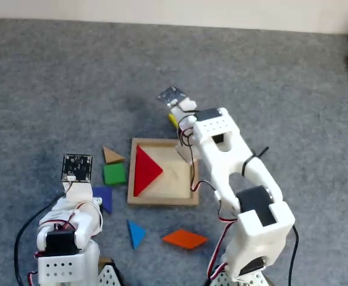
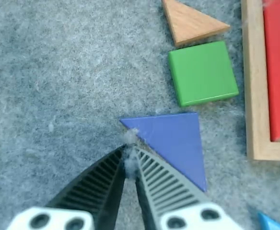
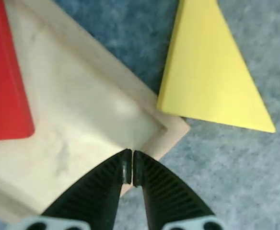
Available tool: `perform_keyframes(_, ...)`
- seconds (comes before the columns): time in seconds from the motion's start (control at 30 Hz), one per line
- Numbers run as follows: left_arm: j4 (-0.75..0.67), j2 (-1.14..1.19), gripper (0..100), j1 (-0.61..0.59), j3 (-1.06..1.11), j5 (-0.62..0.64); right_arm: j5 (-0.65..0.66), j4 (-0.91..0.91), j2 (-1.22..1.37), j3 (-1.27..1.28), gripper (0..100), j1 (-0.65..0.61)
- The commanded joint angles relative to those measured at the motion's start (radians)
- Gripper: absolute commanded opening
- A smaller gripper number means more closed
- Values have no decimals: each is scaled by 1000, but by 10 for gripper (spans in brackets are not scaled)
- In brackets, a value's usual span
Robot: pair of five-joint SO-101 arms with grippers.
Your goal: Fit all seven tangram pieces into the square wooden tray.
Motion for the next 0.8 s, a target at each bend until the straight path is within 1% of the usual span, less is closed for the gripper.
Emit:
perform_keyframes(0.0,5,-5,5,-10,21,-2,14,15,-94,-68,19,5)
perform_keyframes(0.2,5,-5,5,-10,21,-2,14,-4,-188,-77,19,5)
perform_keyframes(0.27,5,-5,5,-10,21,-2,12,-64,-177,-77,19,15)
perform_keyframes(0.4,5,-5,5,-10,21,-2,12,-254,-99,-71,19,48)
perform_keyframes(0.5,5,-5,5,-10,21,-2,12,-351,-13,-77,19,67)
perform_keyframes(0.63,5,-5,5,-10,21,-2,12,-398,77,-77,19,74)
perform_keyframes(0.77,5,-5,5,-10,21,-2,14,-398,124,-71,19,70)
